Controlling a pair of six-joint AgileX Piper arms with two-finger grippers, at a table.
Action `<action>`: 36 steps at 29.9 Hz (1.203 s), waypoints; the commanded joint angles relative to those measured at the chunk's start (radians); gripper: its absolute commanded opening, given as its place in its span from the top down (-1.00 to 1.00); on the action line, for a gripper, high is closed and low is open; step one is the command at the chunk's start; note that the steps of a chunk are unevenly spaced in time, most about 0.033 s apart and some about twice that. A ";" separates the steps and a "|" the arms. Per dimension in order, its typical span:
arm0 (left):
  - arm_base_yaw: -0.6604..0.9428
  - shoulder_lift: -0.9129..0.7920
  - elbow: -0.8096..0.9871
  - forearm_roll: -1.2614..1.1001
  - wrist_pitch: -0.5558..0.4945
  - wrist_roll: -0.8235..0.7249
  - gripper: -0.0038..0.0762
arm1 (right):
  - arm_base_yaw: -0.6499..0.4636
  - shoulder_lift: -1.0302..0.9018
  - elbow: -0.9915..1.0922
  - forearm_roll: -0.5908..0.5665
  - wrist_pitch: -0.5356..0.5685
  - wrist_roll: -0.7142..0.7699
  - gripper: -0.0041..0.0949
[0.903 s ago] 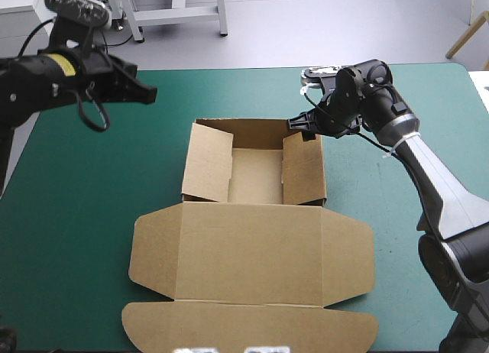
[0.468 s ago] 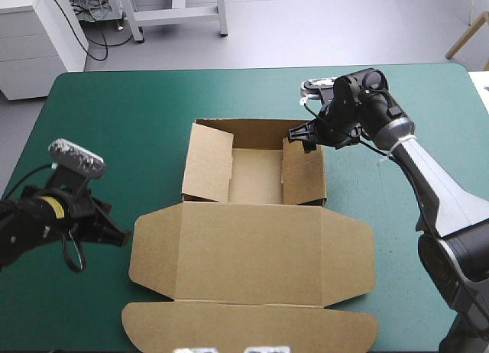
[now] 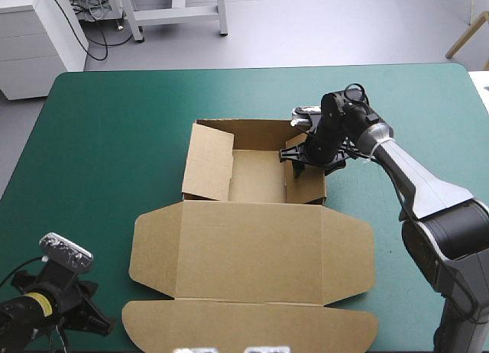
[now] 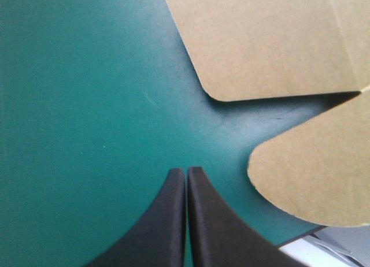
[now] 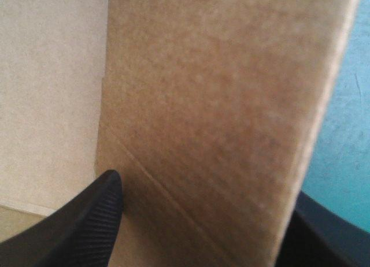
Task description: Fold the box
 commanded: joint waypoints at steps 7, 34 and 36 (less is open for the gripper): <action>-0.003 -0.116 0.122 0.002 -0.009 -0.009 0.93 | -0.005 -0.038 -0.022 -0.024 -0.018 -0.043 -0.18; -0.003 -0.119 0.137 -0.001 -0.018 -0.009 0.93 | -0.452 -0.160 -0.088 -0.216 0.005 -0.137 0.96; -0.003 -0.119 0.137 -0.001 -0.018 -0.009 0.93 | -0.546 -0.161 -0.090 -0.226 0.005 -0.160 0.96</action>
